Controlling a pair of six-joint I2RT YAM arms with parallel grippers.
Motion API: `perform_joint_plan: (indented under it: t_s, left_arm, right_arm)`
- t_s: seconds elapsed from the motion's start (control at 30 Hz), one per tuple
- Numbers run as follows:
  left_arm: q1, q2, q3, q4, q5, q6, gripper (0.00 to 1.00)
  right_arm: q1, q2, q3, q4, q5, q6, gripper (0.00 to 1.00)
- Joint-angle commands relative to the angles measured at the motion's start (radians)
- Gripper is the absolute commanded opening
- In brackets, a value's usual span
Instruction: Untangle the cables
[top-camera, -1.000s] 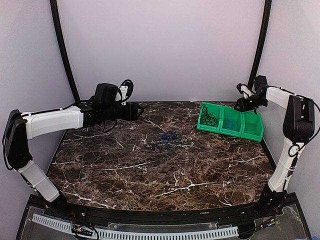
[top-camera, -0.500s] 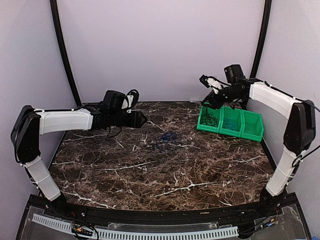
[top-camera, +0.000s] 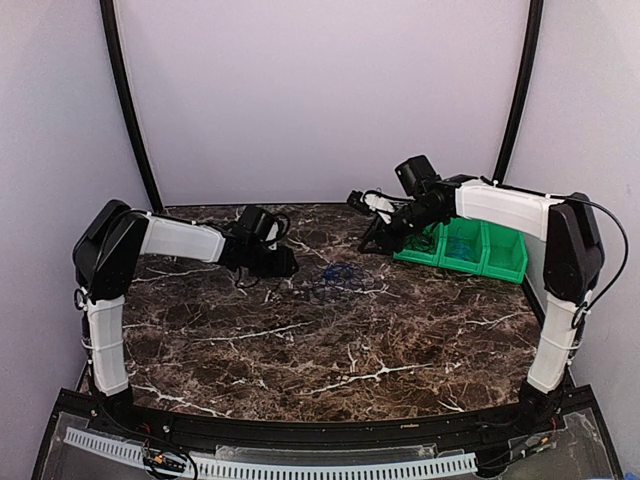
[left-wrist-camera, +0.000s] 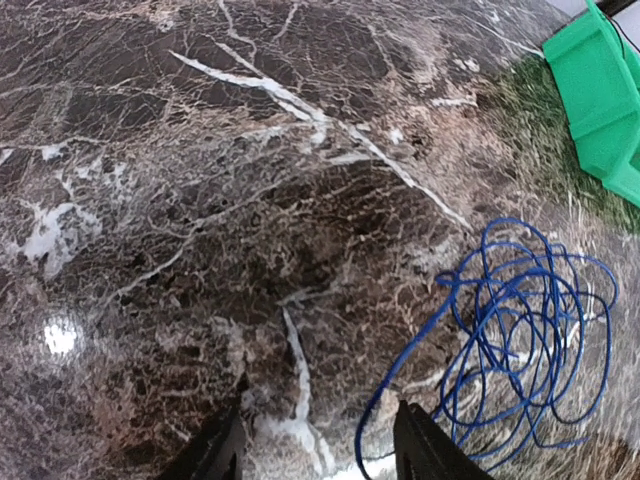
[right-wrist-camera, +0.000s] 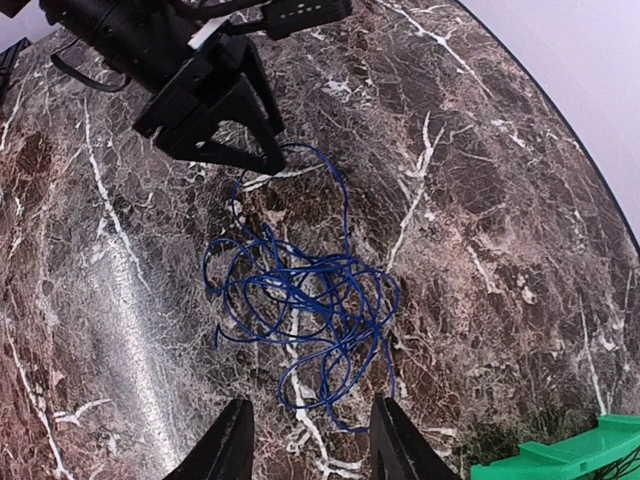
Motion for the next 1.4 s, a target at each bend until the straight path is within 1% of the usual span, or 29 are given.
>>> perform_joint_plan:
  t_s: [0.0,0.03,0.07,0.1,0.13,0.17,0.2,0.27,0.3,0.37,0.47,0.5,0.6,0.73,0.83,0.93,1.07,1.13,1.17,1.2,1.23,1.27,1.3,1.37]
  left_arm:
    - [0.007,0.042,0.072,0.025,0.023,-0.075,0.46]
    - [0.007,0.051,0.082,0.055,0.029,-0.09,0.44]
    - [0.007,0.069,0.086,0.067,0.042,-0.105,0.36]
    - [0.007,0.076,0.09,0.089,0.05,-0.113,0.31]
    - [0.007,0.083,0.086,0.101,0.063,-0.121,0.22]
    - [0.007,0.084,0.082,0.127,0.071,-0.125,0.18]
    - [0.008,0.081,0.075,0.138,0.093,-0.129,0.1]
    - [0.006,0.067,0.064,0.161,0.136,-0.122,0.02]
    - [0.003,0.06,0.06,0.168,0.148,-0.117,0.0]
    - [-0.004,0.003,0.041,0.185,0.184,-0.085,0.0]
    - [-0.028,-0.092,-0.033,0.241,0.227,0.006,0.0]
    - [-0.032,-0.143,-0.049,0.266,0.235,0.025,0.0]
    - [-0.042,-0.231,-0.103,0.289,0.267,0.085,0.0]
    - [-0.053,-0.337,-0.113,0.261,0.297,0.118,0.0]
    - [-0.06,-0.405,-0.114,0.237,0.304,0.135,0.0]
    - [-0.062,-0.441,-0.108,0.203,0.318,0.14,0.0]
    - [-0.064,-0.47,-0.098,0.186,0.38,0.134,0.0]
    - [-0.065,-0.477,-0.089,0.177,0.4,0.131,0.0]
    - [-0.065,-0.482,-0.084,0.173,0.401,0.131,0.0]
    - [-0.065,-0.486,-0.083,0.164,0.398,0.134,0.0]
    - [-0.066,-0.488,-0.082,0.16,0.389,0.14,0.0]
    - [-0.066,-0.491,-0.082,0.148,0.365,0.145,0.0]
    - [-0.067,-0.493,-0.086,0.135,0.348,0.154,0.0]
    - [-0.066,-0.498,-0.099,0.117,0.289,0.169,0.0]
  right_arm:
    - [0.023,-0.034,-0.05,0.047,-0.047,0.007,0.41]
    - [0.027,-0.036,-0.057,0.05,-0.047,0.005,0.41]
    - [0.032,-0.035,-0.062,0.056,-0.049,0.008,0.41]
    - [0.035,-0.035,-0.067,0.066,-0.048,0.017,0.41]
    - [0.038,-0.034,-0.074,0.079,-0.043,0.041,0.41]
    - [0.04,-0.034,-0.078,0.1,-0.034,0.066,0.41]
    - [0.042,-0.03,-0.078,0.113,-0.033,0.085,0.42]
    - [0.04,-0.022,-0.069,0.136,-0.033,0.114,0.43]
    - [0.042,-0.017,-0.065,0.148,-0.03,0.127,0.44]
    - [0.044,-0.013,-0.055,0.167,-0.024,0.137,0.45]
    - [0.048,0.001,-0.005,0.162,-0.023,0.136,0.46]
    - [0.048,0.011,0.021,0.147,-0.04,0.135,0.47]
    - [0.05,0.049,0.113,0.099,-0.105,0.131,0.48]
    - [0.064,0.088,0.206,0.064,-0.192,0.133,0.53]
    - [0.091,0.108,0.242,0.049,-0.224,0.12,0.55]
    - [0.122,0.122,0.261,0.039,-0.244,0.098,0.56]
    - [0.148,0.14,0.271,0.075,-0.242,0.122,0.56]
    - [0.15,0.162,0.299,0.078,-0.259,0.147,0.52]
    - [0.15,0.172,0.314,0.077,-0.267,0.16,0.48]
    - [0.151,0.18,0.326,0.075,-0.275,0.17,0.36]
    - [0.151,0.183,0.332,0.074,-0.273,0.176,0.19]
    - [0.149,0.179,0.337,0.071,-0.26,0.184,0.03]
    - [0.15,0.17,0.337,0.07,-0.242,0.19,0.0]
    - [0.149,0.139,0.326,0.066,-0.215,0.187,0.0]
